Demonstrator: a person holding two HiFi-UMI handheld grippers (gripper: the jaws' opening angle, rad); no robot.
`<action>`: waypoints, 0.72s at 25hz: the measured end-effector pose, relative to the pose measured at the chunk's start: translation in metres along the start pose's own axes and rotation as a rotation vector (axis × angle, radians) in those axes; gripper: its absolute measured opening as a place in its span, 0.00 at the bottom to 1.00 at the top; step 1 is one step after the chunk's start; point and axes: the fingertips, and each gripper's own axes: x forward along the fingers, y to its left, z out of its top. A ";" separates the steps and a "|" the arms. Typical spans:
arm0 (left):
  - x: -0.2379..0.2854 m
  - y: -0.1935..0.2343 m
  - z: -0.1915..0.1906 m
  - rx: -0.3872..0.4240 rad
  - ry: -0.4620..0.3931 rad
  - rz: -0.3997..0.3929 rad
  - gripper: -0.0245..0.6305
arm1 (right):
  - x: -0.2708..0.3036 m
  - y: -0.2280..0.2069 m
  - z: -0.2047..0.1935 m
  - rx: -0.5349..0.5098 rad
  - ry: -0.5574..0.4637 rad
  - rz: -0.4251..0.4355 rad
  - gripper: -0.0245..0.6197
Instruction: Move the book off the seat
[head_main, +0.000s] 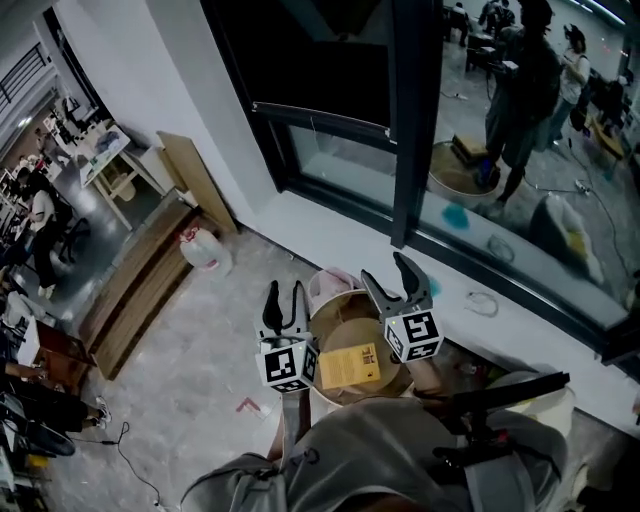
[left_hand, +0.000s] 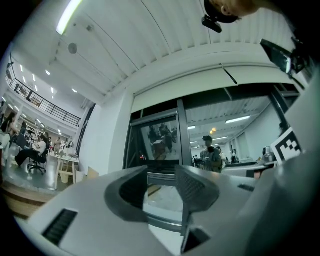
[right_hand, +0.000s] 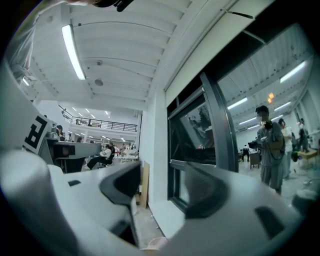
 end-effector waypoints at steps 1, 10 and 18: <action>-0.002 -0.001 0.000 0.005 -0.002 0.004 0.22 | -0.003 0.000 0.001 -0.012 -0.004 0.002 0.27; -0.012 0.000 -0.012 -0.007 0.068 -0.011 0.05 | -0.009 0.021 0.002 -0.041 -0.007 0.057 0.06; -0.018 -0.012 -0.033 -0.032 0.086 -0.033 0.05 | -0.029 0.004 -0.003 -0.032 0.024 0.029 0.06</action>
